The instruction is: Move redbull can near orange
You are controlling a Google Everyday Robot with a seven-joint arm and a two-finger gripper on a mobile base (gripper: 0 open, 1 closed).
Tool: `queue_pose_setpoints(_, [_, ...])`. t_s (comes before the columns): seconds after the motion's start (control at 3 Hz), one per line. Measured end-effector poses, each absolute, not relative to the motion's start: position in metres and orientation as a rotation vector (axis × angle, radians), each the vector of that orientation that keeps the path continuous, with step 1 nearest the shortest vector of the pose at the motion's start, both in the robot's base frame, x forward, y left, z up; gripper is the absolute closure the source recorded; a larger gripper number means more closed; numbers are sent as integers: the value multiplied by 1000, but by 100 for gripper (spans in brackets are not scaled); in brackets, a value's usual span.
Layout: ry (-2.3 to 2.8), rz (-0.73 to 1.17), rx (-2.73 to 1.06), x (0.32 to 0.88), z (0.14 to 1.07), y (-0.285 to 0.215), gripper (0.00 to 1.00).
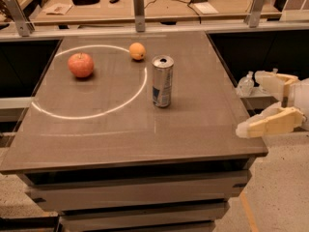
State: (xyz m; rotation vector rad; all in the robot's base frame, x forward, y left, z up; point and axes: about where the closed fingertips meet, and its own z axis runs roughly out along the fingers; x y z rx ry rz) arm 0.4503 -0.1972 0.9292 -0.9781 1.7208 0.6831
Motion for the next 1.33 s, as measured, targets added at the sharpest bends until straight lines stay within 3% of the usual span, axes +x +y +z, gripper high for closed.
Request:
queue_pose_setpoints(0.67, [1733, 680, -968, 452, 929, -194, 0])
queue_pose_setpoints(1.33, [1654, 724, -826, 492, 907, -163, 0])
